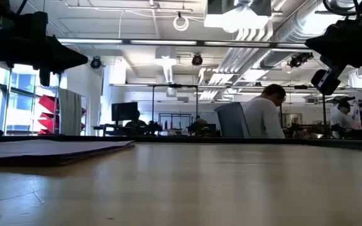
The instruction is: Organize paper
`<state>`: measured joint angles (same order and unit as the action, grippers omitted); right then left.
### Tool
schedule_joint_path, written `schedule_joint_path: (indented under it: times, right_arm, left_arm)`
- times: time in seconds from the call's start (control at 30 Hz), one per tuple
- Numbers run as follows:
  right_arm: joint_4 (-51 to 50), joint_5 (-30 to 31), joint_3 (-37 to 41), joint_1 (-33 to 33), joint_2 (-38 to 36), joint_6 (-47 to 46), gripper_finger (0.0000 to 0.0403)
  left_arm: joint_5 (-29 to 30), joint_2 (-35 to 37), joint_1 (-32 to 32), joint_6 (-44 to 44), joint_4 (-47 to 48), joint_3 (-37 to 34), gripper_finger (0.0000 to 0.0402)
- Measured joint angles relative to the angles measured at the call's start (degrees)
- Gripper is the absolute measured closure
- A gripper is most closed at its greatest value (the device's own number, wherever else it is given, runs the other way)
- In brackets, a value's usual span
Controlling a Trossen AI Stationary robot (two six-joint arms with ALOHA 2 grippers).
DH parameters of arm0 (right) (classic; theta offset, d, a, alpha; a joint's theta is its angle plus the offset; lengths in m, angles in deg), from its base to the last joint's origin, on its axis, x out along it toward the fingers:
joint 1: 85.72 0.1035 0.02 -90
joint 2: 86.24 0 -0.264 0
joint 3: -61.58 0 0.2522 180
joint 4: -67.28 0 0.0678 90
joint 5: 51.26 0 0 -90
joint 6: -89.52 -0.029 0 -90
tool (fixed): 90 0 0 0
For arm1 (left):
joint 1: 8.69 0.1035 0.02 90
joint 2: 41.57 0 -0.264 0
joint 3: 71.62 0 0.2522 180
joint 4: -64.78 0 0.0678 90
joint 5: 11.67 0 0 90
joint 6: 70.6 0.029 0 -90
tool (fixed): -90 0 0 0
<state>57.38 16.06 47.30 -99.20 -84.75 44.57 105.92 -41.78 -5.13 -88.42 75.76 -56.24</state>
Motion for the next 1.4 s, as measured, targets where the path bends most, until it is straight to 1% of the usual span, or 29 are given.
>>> schedule_joint_path:
  times: [0.97,1.0,1.1,1.2,1.23,1.3,1.4]
  right_arm:
    - [0.00,-0.02,0.00,0.02,0.00,0.00,0.0402]
    - [0.00,0.00,0.00,0.02,0.00,0.00,0.0402]
    - [0.00,-0.01,0.00,0.01,0.00,0.00,0.0402]
    - [-0.01,-0.01,0.00,0.02,0.01,-0.01,0.0402]
    - [0.00,0.00,0.00,0.00,0.03,-0.02,0.0402]
    - [-0.01,0.00,0.00,0.01,0.04,-0.02,0.0402]
    - [0.00,0.00,0.00,0.02,0.02,0.00,0.0402]
  left_arm:
    - [0.00,0.00,-0.01,-0.02,-0.23,-0.01,0.0401]
    - [-0.31,-0.04,-0.01,-1.71,-1.05,-0.03,0.0401]
    - [-5.76,-0.03,-0.19,-13.25,-4.33,-0.03,0.0401]
    - [-5.84,-1.20,-0.18,-19.63,-6.16,-0.03,0.0401]
    - [-6.59,-1.56,-0.16,-20.51,-6.41,0.15,0.0401]
    - [-8.06,-4.11,-0.21,-20.91,-6.07,2.80,0.0401]
    - [-9.38,-11.64,-0.19,-20.34,0.77,9.90,0.0402]
